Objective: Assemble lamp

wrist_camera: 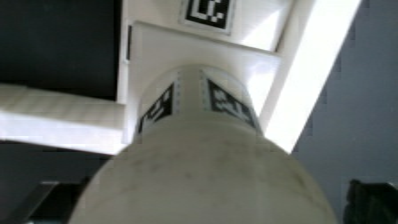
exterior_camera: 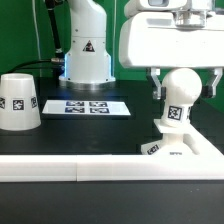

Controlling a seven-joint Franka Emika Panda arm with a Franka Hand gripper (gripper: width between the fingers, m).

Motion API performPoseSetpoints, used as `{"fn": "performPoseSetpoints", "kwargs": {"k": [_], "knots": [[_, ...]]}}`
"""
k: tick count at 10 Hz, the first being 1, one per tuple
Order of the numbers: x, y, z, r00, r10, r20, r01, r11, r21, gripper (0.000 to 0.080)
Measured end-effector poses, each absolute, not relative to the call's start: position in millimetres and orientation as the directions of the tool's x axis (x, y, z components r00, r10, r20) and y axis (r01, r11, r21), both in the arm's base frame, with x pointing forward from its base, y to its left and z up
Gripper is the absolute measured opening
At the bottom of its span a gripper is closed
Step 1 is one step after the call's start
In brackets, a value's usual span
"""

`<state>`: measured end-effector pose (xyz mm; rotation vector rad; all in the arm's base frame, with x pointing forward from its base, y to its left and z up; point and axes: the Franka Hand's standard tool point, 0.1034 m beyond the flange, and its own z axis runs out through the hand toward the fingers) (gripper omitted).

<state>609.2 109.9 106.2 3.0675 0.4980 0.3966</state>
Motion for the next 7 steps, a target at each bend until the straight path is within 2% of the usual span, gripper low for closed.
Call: {"fn": "performPoseSetpoints", "kwargs": {"k": [1, 4, 7], "knots": [[609.5, 110.5, 106.9, 0.878, 0.420, 0.232, 0.413, -0.907, 0.080, 0.0699], [615.0, 107.4, 113.0, 0.735, 0.656, 0.174, 0.642, -0.755, 0.136, 0.0699], [622.3, 108.7, 120.0, 0.598, 0.787, 0.150, 0.766, -0.617, 0.182, 0.0699]]}}
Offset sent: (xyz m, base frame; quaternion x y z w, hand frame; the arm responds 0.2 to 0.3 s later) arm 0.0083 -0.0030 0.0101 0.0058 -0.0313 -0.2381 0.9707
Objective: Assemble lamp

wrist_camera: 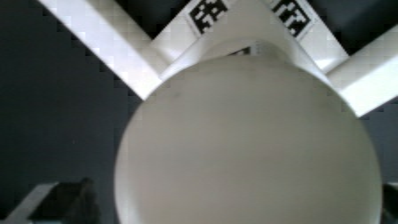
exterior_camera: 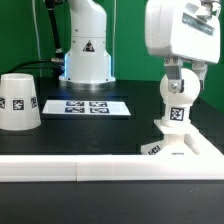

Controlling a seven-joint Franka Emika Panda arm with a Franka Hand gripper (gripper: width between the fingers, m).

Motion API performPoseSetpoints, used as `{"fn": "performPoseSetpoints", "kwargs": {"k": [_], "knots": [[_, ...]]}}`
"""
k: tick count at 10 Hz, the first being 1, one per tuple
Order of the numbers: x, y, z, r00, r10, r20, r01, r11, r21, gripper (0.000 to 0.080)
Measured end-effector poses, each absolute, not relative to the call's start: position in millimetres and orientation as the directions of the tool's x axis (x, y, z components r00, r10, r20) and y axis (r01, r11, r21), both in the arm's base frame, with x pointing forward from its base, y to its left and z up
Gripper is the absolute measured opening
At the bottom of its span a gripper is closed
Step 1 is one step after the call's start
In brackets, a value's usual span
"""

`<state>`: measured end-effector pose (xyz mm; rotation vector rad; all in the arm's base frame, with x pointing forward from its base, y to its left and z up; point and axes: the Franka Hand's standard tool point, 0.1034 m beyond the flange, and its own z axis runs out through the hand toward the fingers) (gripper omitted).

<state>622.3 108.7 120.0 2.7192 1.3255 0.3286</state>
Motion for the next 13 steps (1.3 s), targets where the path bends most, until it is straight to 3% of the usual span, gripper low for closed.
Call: {"fn": "performPoseSetpoints", "kwargs": {"k": [3, 6, 11, 12, 13], "knots": [[622.1, 109.6, 119.3, 0.405, 0.910, 0.092, 0.883, -0.415, 0.219, 0.0699], [620.9, 104.2, 116.7, 0.235, 0.971, 0.039, 0.944, -0.237, 0.231, 0.0699], [617.8, 96.4, 112.1, 0.235, 0.971, 0.038, 0.943, -0.238, 0.231, 0.0699], [617.7, 96.4, 111.7, 0.237, 0.971, 0.038, 0.943, -0.239, 0.230, 0.0578], [617.7, 96.4, 111.7, 0.237, 0.971, 0.038, 0.943, -0.239, 0.230, 0.0577]]}}
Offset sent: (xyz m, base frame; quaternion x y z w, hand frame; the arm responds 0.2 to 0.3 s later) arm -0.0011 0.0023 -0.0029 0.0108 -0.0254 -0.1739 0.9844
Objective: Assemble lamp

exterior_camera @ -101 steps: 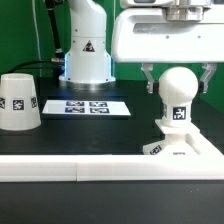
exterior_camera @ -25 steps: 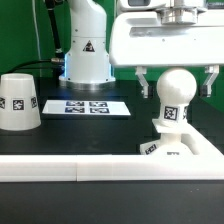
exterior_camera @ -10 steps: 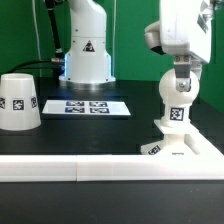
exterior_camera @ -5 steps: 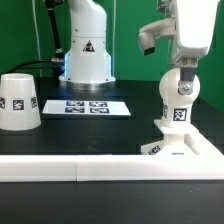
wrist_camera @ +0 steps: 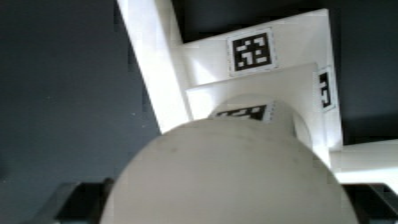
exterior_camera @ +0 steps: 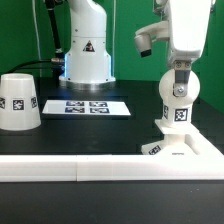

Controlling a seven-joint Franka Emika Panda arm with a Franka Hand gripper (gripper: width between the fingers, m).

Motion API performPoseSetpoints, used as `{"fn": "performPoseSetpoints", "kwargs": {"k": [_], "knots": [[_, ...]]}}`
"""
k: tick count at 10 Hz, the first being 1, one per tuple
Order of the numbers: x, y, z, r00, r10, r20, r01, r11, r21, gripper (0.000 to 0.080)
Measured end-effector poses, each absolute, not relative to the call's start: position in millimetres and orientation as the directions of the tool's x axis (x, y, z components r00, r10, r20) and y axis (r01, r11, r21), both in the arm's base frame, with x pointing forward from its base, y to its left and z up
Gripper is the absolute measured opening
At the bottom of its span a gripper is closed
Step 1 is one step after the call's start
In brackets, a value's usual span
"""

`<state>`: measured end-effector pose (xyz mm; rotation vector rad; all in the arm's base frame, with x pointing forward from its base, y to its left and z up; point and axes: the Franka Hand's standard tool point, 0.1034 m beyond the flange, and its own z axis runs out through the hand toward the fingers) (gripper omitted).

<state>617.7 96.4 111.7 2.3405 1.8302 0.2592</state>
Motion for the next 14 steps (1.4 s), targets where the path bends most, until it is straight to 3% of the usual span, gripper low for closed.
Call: {"fn": "performPoseSetpoints", "kwargs": {"k": [3, 6, 8, 10, 14], "knots": [[617.7, 94.9, 111.7, 0.250, 0.967, 0.043, 0.940, -0.254, 0.230, 0.0577], [615.5, 87.6, 111.4, 0.461, 0.879, 0.123, 0.846, -0.477, 0.237, 0.0577], [618.4, 94.3, 112.1, 0.659, 0.721, 0.213, 0.690, -0.693, 0.210, 0.0578], [621.4, 100.6, 114.0, 0.800, 0.533, 0.275, 0.510, -0.846, 0.157, 0.0579], [623.0, 97.9, 114.7, 0.907, 0.288, 0.308, 0.278, -0.957, 0.078, 0.0579]]}}
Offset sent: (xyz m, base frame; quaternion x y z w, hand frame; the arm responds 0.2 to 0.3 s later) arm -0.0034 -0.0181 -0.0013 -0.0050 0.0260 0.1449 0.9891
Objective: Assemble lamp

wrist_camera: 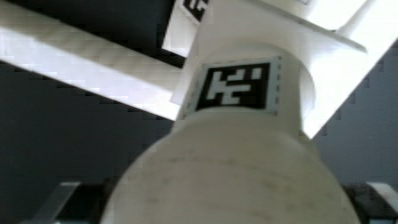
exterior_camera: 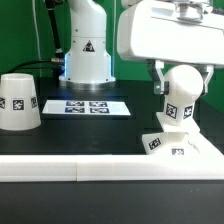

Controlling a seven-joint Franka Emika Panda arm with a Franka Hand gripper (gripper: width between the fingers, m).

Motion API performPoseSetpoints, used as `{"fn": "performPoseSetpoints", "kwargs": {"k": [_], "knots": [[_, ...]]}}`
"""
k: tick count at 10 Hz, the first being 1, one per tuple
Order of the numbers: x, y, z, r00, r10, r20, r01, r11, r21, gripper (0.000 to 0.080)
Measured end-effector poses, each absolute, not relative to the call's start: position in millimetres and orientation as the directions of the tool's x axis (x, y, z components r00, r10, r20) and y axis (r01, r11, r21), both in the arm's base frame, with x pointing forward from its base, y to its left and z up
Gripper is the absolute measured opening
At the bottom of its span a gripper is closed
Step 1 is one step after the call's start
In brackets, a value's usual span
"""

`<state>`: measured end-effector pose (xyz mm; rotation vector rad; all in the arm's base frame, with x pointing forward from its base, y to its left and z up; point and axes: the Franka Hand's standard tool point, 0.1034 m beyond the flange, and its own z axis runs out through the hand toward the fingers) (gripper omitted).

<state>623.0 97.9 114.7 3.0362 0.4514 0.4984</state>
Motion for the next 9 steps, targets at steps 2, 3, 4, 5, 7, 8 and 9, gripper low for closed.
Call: {"fn": "performPoseSetpoints", "kwargs": {"k": [2, 3, 4, 5, 7, 8, 9], "knots": [[622.9, 96.6, 114.3, 0.934, 0.172, 0.314, 0.170, -0.985, 0.033, 0.0579], [621.8, 96.2, 113.5, 0.946, 0.087, 0.313, 0.091, -0.996, 0.001, 0.0579], [618.7, 97.6, 112.2, 0.950, -0.026, 0.311, -0.014, -0.999, -0.041, 0.0579], [617.1, 100.0, 111.3, 0.944, -0.062, 0.325, -0.046, -0.997, -0.056, 0.0579], [615.0, 104.0, 110.6, 0.925, -0.198, 0.325, -0.173, -0.979, -0.106, 0.0579], [614.7, 104.0, 110.5, 0.907, -0.276, 0.318, -0.244, -0.960, -0.136, 0.0579], [614.1, 106.5, 111.0, 0.883, -0.358, 0.304, -0.320, -0.932, -0.168, 0.0579]]}}
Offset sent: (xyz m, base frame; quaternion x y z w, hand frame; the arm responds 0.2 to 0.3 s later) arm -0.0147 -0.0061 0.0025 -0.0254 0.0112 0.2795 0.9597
